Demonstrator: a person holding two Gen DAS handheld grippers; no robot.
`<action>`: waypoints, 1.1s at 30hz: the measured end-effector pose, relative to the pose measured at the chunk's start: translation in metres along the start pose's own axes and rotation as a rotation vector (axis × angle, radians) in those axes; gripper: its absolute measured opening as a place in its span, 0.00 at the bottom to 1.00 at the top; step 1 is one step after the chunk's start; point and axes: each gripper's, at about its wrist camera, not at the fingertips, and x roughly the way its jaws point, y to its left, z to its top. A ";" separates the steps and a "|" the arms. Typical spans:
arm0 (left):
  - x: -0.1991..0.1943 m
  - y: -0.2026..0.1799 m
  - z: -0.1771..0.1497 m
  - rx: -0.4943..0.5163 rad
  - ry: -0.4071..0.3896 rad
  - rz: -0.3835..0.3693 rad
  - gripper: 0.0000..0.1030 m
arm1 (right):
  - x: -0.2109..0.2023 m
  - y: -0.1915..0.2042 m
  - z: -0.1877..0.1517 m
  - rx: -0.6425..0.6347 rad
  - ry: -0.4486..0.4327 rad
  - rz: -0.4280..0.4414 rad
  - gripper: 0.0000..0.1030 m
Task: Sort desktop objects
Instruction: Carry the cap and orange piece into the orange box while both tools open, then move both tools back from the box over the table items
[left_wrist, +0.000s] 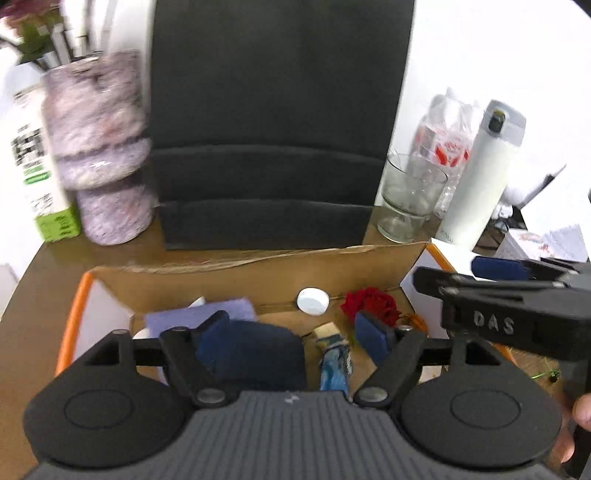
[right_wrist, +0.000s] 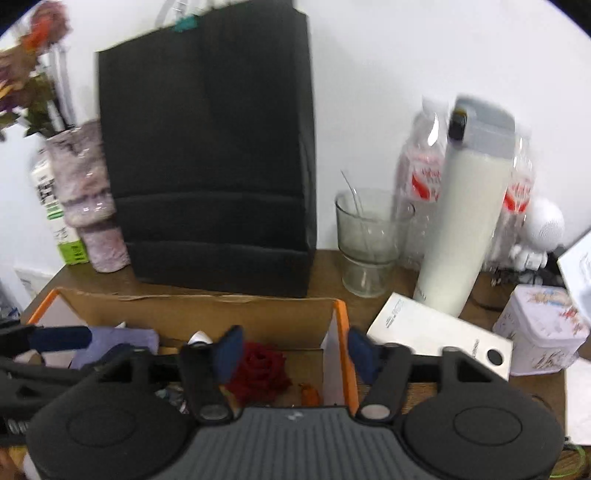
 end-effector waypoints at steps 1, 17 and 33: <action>-0.009 0.002 -0.002 -0.011 0.005 0.009 0.79 | -0.006 0.005 -0.002 -0.021 -0.002 -0.006 0.62; -0.187 0.007 -0.156 -0.131 -0.213 0.077 1.00 | -0.180 0.045 -0.115 -0.106 -0.162 0.120 0.83; -0.220 -0.010 -0.297 -0.048 -0.180 0.121 1.00 | -0.246 0.044 -0.280 -0.029 -0.063 0.151 0.86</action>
